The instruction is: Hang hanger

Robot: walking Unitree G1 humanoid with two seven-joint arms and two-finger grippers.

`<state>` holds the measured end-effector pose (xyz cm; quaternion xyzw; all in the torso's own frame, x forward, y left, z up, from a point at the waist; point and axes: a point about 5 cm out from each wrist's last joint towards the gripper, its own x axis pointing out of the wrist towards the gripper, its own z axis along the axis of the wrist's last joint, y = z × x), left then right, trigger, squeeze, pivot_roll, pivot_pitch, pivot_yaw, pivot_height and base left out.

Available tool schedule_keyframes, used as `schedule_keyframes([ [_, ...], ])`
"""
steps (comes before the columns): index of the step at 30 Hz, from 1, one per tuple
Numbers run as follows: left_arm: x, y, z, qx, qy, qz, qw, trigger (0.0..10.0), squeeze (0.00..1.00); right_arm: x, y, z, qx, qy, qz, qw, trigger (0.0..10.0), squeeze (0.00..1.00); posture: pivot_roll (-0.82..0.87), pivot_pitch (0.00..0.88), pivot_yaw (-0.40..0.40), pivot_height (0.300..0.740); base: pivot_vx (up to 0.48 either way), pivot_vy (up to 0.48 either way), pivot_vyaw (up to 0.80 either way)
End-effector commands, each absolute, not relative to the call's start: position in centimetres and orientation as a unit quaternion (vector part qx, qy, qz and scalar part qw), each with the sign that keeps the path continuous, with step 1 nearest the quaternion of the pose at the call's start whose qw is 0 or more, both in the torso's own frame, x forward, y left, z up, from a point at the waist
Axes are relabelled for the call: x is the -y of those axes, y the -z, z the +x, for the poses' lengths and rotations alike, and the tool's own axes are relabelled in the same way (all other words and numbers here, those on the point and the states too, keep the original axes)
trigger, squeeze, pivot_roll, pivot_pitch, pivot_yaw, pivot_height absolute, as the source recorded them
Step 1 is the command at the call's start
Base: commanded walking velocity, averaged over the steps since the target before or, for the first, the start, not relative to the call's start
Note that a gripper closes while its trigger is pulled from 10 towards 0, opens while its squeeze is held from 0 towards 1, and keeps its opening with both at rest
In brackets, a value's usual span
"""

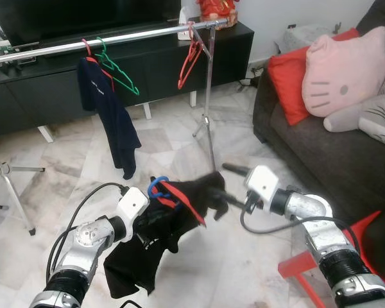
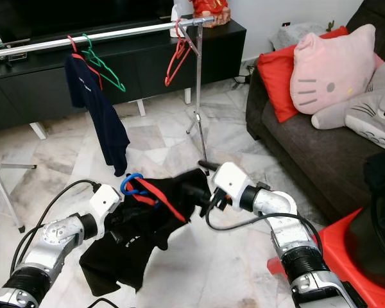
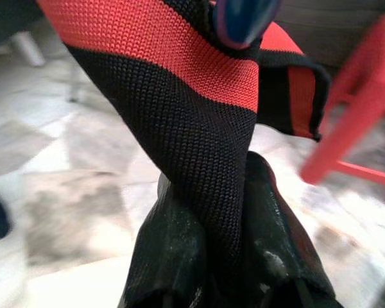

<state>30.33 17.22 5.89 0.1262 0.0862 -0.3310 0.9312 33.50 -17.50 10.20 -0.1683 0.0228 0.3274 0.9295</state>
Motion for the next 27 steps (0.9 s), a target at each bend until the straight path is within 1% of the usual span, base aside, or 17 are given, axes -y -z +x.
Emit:
schedule_keyframes([
  [1,-17.7,-6.3,30.5,-0.063,0.291,0.129,0.946,1.5,0.0,19.0,-8.4,33.5,-0.068,-0.24,-0.14,0.958,10.0,0.0,-0.08,0.046,-0.001,0.74,0.0,0.0,0.0],
  [2,-18.0,-6.1,30.5,-0.06,0.263,0.13,0.954,7.5,0.0,19.5,-7.2,33.2,-0.091,-0.199,-0.103,0.97,10.0,0.0,-0.08,0.044,-0.002,0.74,0.0,0.0,0.0],
  [3,-18.0,-6.1,30.5,-0.06,0.263,0.13,0.954,7.5,0.0,19.5,-7.2,33.2,-0.091,-0.199,-0.103,0.97,10.0,0.0,-0.08,0.044,-0.002,0.74,0.0,0.0,0.0],
  [4,-18.4,-5.8,30.3,-0.056,0.225,0.127,0.965,10.0,0.0,20.2,-5.0,32.2,-0.133,-0.134,-0.043,0.981,10.0,0.0,-0.08,0.041,-0.003,0.74,0.0,0.0,0.0],
  [5,-18.4,-5.8,30.3,-0.056,0.225,0.127,0.965,10.0,0.0,20.2,-5.0,32.2,-0.133,-0.134,-0.043,0.981,10.0,0.0,-0.08,0.041,-0.003,0.74,0.0,0.0,0.0],
  [8,-18.8,-5.4,30.0,-0.052,0.176,0.118,0.976,10.0,0.0,21.1,-2.0,30.3,-0.192,-0.039,0.012,0.981,10.0,0.0,-0.06,0.036,-0.006,0.74,0.0,0.0,0.0],
  [9,-19.1,-5.5,29.9,-0.047,0.148,0.12,0.981,10.0,0.0,21.6,-0.2,28.8,-0.227,0.009,0.03,0.973,10.0,0.0,-0.06,0.032,-0.01,0.74,0.0,0.0,0.0],
  [11,-19.3,-5.5,29.9,-0.044,0.139,0.121,0.982,10.0,0.0,21.7,0.3,28.4,-0.238,0.02,0.032,0.971,10.0,0.0,-0.06,0.032,-0.01,0.74,0.0,0.0,0.0],
  [12,-19.6,-5.7,30.0,-0.039,0.12,0.122,0.985,10.0,0.0,21.8,1.0,27.6,-0.256,0.035,0.034,0.966,10.0,0.0,-0.06,0.031,-0.012,0.74,0.0,0.0,0.0],
  [13,-20.4,-6.0,30.0,-0.035,0.092,0.127,0.987,10.0,0.0,22.0,2.7,25.9,-0.294,0.066,0.045,0.953,10.0,0.0,-0.06,0.028,-0.018,0.74,0.0,0.0,0.0],
  [17,-21.0,-6.9,29.9,-0.013,0.077,0.135,0.988,10.0,0.0,21.8,5.1,22.8,-0.358,0.068,0.007,0.931,10.0,0.0,-0.05,0.019,-0.022,0.74,0.0,0.0,0.0],
  [18,-21.0,-7.2,29.7,-0.006,0.076,0.139,0.987,10.0,0.0,21.7,5.7,21.9,-0.373,0.068,0.005,0.925,10.0,0.0,-0.04,0.014,-0.022,0.74,0.0,0.0,0.0],
  [20,-21.2,-7.3,29.4,-0.002,0.069,0.134,0.989,10.0,0.0,21.8,6.9,20.0,-0.402,0.097,0.025,0.91,10.0,0.0,-0.04,0.012,-0.021,0.74,0.0,0.0,0.0],
  [23,-21.0,-7.1,29.3,-0.006,0.07,0.125,0.99,10.0,0.0,21.7,7.2,19.4,-0.406,0.106,0.035,0.907,10.0,0.0,-0.04,0.006,-0.013,0.74,0.0,0.095,0.0],
  [27,-20.4,-6.8,29.2,-0.012,0.072,0.114,0.991,10.0,0.0,21.0,7.7,18.6,-0.413,0.088,0.022,0.906,10.0,0.0,-0.07,0.0,0.006,0.74,0.0,0.457,0.0],
])
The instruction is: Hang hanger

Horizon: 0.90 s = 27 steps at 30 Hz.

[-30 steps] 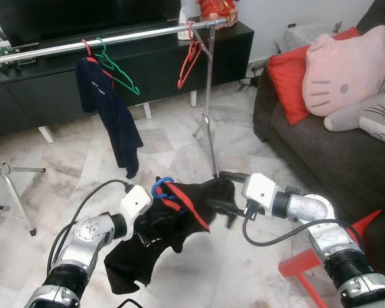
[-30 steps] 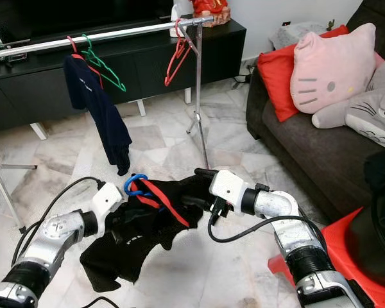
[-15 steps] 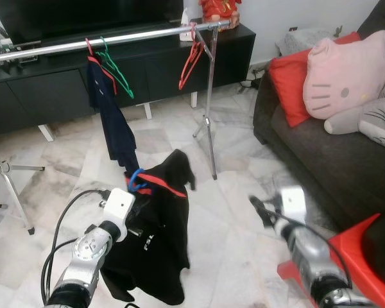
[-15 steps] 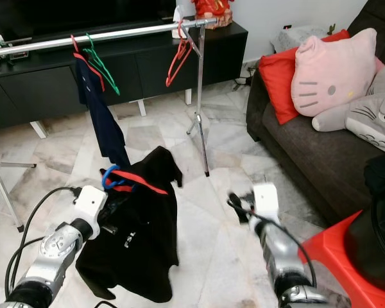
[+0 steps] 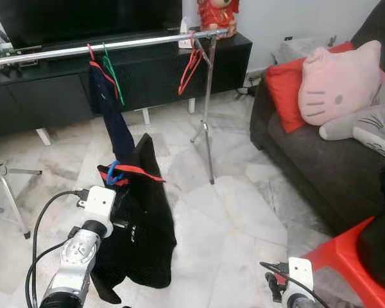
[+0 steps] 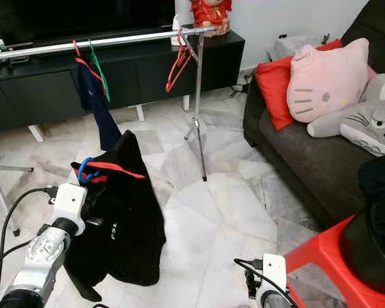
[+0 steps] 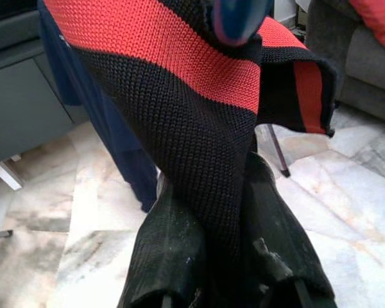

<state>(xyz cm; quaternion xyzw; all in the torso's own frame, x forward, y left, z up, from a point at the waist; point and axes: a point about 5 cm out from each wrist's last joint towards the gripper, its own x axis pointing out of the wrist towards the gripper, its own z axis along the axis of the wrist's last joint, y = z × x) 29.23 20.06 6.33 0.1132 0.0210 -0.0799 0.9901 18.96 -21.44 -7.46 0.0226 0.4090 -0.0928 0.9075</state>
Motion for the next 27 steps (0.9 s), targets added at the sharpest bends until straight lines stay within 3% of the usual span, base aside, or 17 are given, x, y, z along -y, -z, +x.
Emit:
schedule_keyframes([
  [1,-20.3,-6.8,29.3,-0.013,0.073,0.115,0.991,10.0,0.0,21.0,7.7,18.5,-0.413,0.094,0.02,0.906,10.0,0.0,-0.07,0.0,0.007,0.74,0.0,0.48,0.0],
  [4,-19.8,-7.0,29.8,-0.015,0.079,0.116,0.99,10.0,0.0,21.2,7.8,18.3,-0.414,0.099,0.011,0.905,10.0,0.0,-0.08,0.0,0.007,0.74,0.0,0.48,0.15],
  [15,-19.9,-7.2,30.0,-0.015,0.061,0.098,0.993,10.0,0.0,20.3,7.9,18.3,-0.417,0.075,-0.005,0.906,10.0,0.0,-0.06,0.0,0.01,0.74,0.0,0.44,0.8],
  [27,-18.4,-6.7,29.9,-0.038,0.099,0.085,0.991,10.0,0.0,20.2,8.2,17.9,-0.426,0.085,0.015,0.9,10.0,0.0,-0.06,0.0,0.019,0.74,0.0,0.0,0.1],
])
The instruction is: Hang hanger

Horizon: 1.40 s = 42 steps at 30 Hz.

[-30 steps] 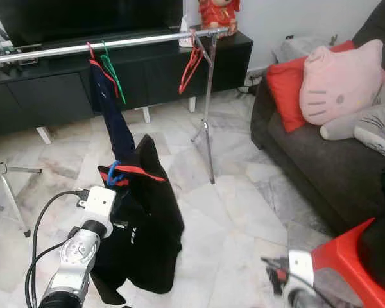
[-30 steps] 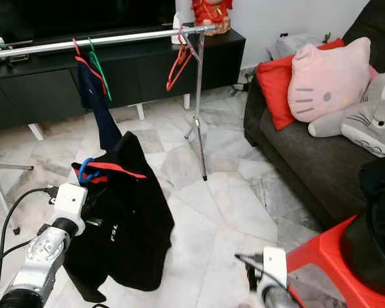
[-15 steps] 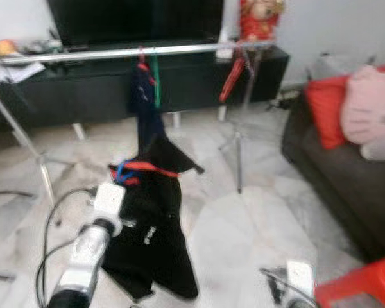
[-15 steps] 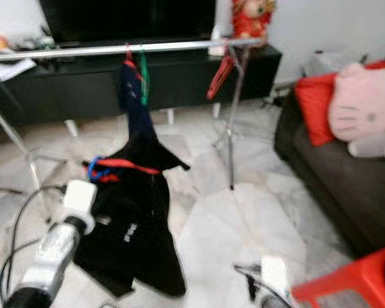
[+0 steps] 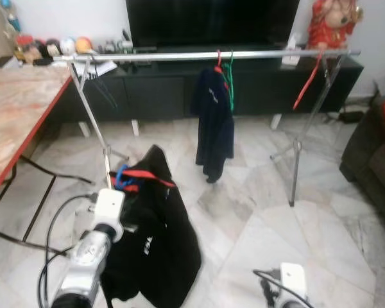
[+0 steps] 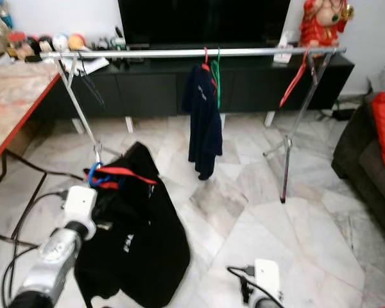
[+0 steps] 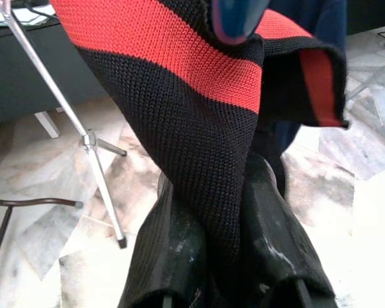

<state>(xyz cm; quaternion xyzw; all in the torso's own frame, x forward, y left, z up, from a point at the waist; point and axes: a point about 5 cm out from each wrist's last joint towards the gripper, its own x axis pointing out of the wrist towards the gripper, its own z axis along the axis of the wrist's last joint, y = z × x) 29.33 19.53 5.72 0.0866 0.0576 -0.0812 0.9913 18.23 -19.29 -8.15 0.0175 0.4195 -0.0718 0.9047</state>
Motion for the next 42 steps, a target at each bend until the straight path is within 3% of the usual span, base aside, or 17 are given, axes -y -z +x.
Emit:
schedule_keyframes([
  [1,-18.2,-6.8,29.9,-0.036,0.108,0.086,0.99,10.0,0.0,20.3,8.2,17.9,-0.427,0.085,0.015,0.9,10.0,0.0,-0.06,0.0,0.02,0.74,0.0,0.0,0.0],
  [11,-17.7,-7.2,30.2,-0.028,0.113,0.079,0.99,10.0,0.0,20.5,8.1,18.1,-0.424,0.083,0.013,0.902,10.0,0.0,-0.06,0.007,0.012,0.74,0.221,0.0,0.0],
  [20,-17.6,-6.9,30.1,-0.033,0.101,0.082,0.991,10.0,0.0,20.5,7.9,18.3,-0.414,0.083,0.013,0.906,10.0,0.0,-0.05,0.022,0.002,0.74,0.429,0.0,0.44],
  [37,-17.5,-6.9,30.2,-0.035,0.094,0.082,0.992,10.0,0.0,19.8,8.2,18.1,-0.425,0.059,0.021,0.903,10.0,0.0,-0.06,0.036,-0.005,0.74,0.463,0.0,0.0],
  [42,-17.8,-7.3,30.3,-0.025,0.083,0.089,0.992,10.0,0.0,18.6,8.3,18.1,-0.428,0.051,0.023,0.902,10.0,0.0,-0.06,0.036,-0.005,0.74,0.48,0.0,0.0],
])
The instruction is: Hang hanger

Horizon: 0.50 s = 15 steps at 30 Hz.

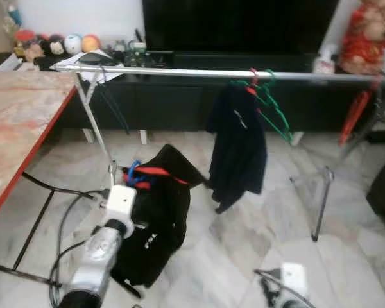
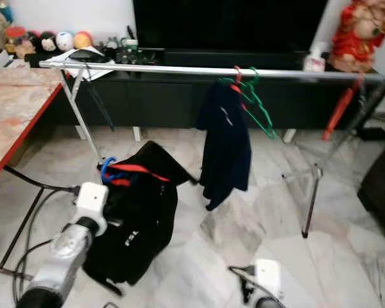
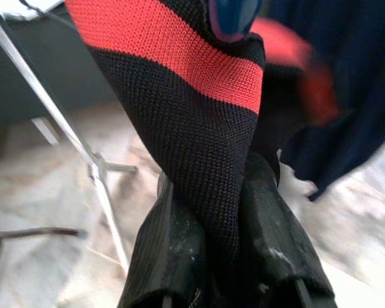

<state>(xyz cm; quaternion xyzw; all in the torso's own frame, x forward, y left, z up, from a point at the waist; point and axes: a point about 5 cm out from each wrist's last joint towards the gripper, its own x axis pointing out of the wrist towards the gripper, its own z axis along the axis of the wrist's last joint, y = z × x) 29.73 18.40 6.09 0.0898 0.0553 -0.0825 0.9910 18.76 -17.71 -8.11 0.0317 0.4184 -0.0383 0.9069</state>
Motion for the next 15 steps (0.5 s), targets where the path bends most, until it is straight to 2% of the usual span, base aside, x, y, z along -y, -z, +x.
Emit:
schedule_keyframes([
  [1,-17.8,-7.3,30.3,-0.025,0.083,0.089,0.992,10.0,0.0,18.6,8.3,18.1,-0.428,0.051,0.023,0.902,10.0,0.0,-0.06,0.036,-0.005,0.74,0.48,0.0,0.0],
  [8,-18.3,-8.2,30.8,-0.006,0.064,0.092,0.994,10.0,0.0,16.1,8.4,18.5,-0.428,0.034,0.021,0.903,10.0,0.0,-0.05,0.041,-0.003,0.74,0.48,0.0,0.0],
  [15,-18.0,-7.9,30.6,-0.014,0.064,0.095,0.993,10.0,0.0,15.2,8.8,17.7,-0.433,0.028,0.02,0.901,10.0,0.0,-0.05,0.038,-0.005,0.74,0.478,0.0,0.0],
])
